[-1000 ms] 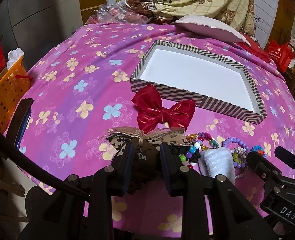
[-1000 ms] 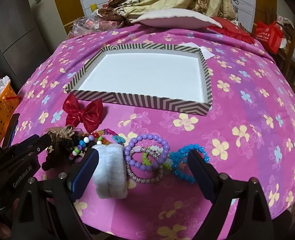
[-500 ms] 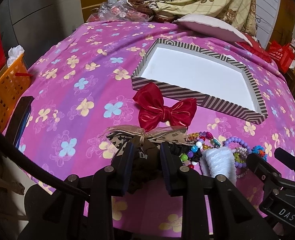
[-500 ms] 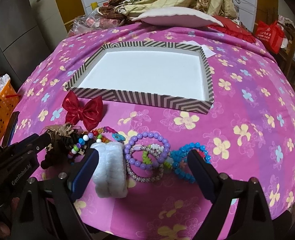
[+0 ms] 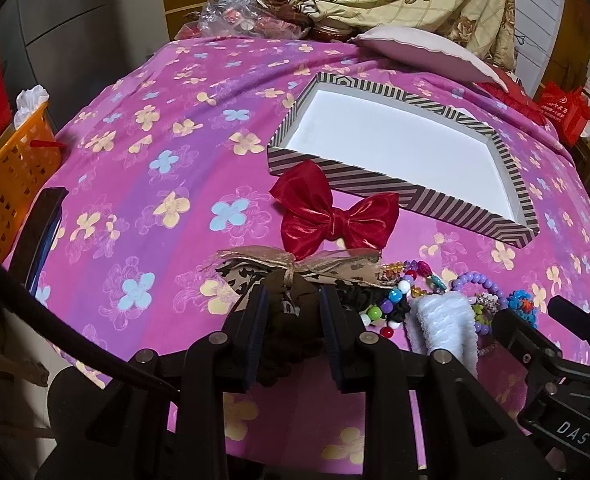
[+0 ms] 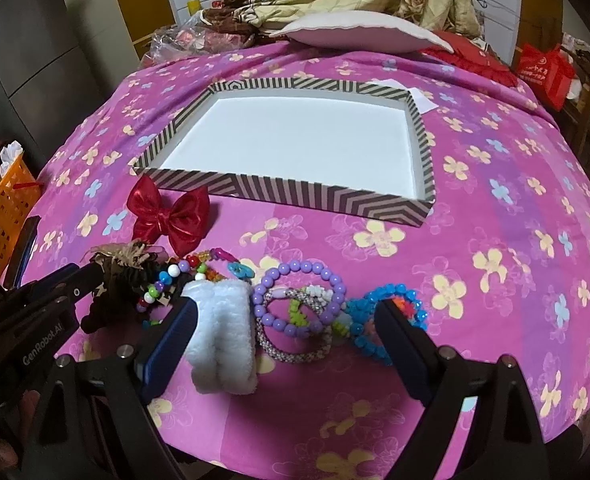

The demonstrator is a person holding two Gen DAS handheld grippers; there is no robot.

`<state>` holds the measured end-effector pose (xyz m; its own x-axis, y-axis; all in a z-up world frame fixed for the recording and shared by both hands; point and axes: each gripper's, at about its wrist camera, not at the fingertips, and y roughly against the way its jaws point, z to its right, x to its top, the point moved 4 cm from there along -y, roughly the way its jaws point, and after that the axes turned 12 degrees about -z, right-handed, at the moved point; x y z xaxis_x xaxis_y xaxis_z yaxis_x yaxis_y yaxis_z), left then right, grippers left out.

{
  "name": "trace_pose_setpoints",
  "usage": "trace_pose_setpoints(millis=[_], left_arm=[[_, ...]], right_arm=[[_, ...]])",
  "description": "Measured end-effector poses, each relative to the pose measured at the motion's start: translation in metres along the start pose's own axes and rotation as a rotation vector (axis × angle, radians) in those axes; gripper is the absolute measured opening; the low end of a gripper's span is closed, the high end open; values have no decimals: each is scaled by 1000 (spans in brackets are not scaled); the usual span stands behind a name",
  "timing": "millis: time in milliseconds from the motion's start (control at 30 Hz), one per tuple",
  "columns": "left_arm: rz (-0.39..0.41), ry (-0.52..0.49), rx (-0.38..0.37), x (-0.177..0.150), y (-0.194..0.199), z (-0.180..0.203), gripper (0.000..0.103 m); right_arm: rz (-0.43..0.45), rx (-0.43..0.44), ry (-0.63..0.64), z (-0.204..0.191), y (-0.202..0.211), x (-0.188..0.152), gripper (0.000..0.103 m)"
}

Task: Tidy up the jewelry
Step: 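Grasp the red satin bow with the right tool while the left tool lifts the leopard bow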

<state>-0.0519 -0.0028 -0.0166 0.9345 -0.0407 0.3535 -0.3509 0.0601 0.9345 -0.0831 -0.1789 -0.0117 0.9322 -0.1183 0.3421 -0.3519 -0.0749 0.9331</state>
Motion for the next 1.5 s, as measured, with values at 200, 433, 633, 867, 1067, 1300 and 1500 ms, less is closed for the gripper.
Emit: trace_pose_setpoints(millis=[200,433,633,867,1067,1300,1500], left_arm=[[-54,54,-52,6,-3,-28,33],[-89,134,-127,6,-5,-62,34],[-136,202,-199,9,-18,-70,41],[-155,176,-234,13,-29,-55,44],[-190,99,-214,6,-39,-41,44],[-207,96,-180,10,-54,-38,44],[-182,92,-171,19,-59,-41,22]], right_arm=[[-2,3,19,0,0,2,93],[-12,17,70,-6,-5,8,93],[-23,42,100,-11,-11,15,93],[-34,74,131,-17,-19,31,92],[-41,78,129,-15,-25,45,92],[-56,91,168,-27,-35,57,92],[-85,120,207,-43,-50,73,89]])
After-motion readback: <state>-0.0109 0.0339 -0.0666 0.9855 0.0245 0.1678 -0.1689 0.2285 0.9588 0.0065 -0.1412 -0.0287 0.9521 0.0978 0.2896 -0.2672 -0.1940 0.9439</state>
